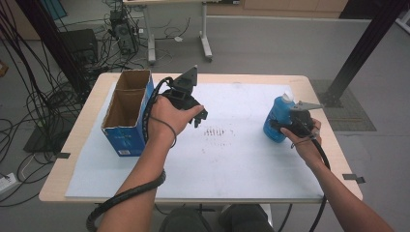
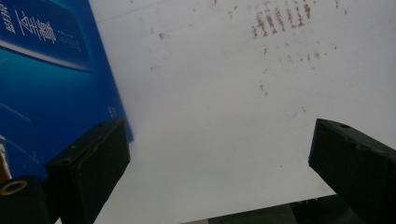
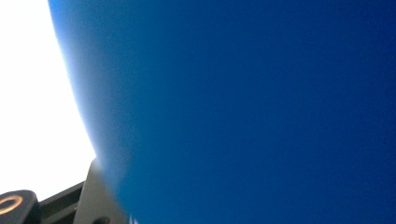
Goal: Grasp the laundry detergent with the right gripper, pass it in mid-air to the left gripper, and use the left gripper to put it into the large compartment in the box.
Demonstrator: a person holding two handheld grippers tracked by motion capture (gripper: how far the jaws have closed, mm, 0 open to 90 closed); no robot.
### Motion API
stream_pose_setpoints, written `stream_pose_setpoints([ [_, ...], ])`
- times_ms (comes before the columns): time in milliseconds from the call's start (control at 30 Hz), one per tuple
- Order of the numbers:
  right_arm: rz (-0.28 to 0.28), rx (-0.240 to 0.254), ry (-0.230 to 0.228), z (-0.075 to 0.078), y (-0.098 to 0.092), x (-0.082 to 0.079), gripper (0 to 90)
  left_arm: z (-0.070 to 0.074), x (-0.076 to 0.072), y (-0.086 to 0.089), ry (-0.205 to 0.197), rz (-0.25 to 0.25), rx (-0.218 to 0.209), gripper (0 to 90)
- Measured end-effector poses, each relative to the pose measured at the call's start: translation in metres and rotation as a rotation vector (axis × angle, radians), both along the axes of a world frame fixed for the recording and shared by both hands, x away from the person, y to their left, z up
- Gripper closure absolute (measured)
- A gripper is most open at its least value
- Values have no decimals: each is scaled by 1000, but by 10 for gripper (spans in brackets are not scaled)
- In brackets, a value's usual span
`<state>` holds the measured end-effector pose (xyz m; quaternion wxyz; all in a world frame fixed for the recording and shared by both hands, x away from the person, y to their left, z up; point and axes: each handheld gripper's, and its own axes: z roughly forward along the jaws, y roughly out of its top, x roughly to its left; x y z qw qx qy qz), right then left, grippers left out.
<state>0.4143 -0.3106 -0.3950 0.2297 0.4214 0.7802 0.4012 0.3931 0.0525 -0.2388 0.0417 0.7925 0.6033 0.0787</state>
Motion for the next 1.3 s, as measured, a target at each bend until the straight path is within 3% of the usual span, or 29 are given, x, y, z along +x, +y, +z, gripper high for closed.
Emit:
stream_pose_setpoints([
  [1300,8,2,-7,-1,-1,0,417,5,-5,2,-9,-3,2,57],
])
